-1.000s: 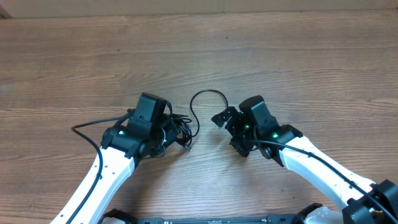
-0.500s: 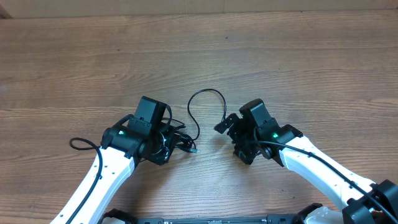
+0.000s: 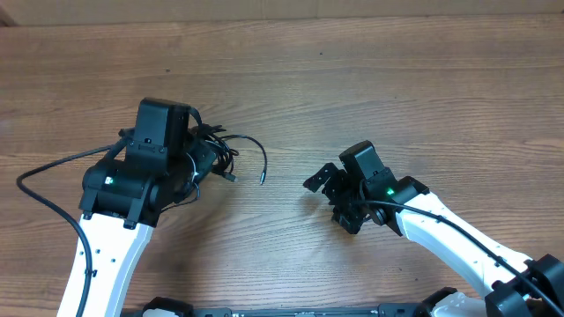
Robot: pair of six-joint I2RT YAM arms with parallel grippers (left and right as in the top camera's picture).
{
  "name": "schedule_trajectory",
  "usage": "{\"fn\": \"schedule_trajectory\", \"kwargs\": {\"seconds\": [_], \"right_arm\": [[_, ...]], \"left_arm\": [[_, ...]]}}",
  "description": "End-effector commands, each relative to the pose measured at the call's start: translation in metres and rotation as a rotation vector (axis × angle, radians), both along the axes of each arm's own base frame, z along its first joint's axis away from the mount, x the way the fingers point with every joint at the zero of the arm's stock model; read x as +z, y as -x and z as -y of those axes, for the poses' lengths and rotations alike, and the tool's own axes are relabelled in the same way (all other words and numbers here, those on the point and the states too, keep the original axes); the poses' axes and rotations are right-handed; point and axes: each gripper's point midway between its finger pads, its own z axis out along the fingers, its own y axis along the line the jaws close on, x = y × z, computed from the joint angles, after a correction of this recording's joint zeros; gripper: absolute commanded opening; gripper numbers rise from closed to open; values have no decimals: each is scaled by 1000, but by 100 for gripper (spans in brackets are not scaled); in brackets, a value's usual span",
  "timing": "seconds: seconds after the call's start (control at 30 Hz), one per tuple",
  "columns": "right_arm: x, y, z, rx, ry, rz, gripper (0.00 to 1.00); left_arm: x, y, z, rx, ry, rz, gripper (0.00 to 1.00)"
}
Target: Untangle cables
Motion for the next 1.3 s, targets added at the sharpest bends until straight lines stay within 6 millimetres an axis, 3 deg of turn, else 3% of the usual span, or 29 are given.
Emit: {"fn": "schedule_trajectory", "kwargs": {"seconds": [0.0, 0.23, 0.5, 0.7, 0.87, 1.1, 1.13, 1.2, 1.27], "right_arm": [[6, 8, -12, 106, -60, 10, 100], [20, 26, -32, 272, -189, 6, 100], [43, 41, -53, 358, -365, -30, 100], [45, 42, -54, 365, -377, -34, 100], [45, 42, -54, 365, -377, -34, 100], [45, 42, -54, 365, -376, -34, 98], [45, 42, -54, 365, -376, -34, 98], [45, 42, -54, 365, -376, -33, 98], [44, 42, -54, 365, -374, -31, 98]], "left_arm": [[-7, 6, 6, 50, 63, -64, 4], [-24, 13, 10, 218, 154, -182, 4], [-36, 28, 16, 433, 257, -330, 13], [-39, 31, 15, 440, 248, -352, 11], [-41, 37, 14, 490, 253, -383, 17], [-43, 39, 10, 505, 233, -389, 13], [-43, 39, 9, 498, 224, -385, 15], [-44, 37, 2, 461, 170, -359, 31], [-44, 36, -3, 436, 131, -342, 54]]}}
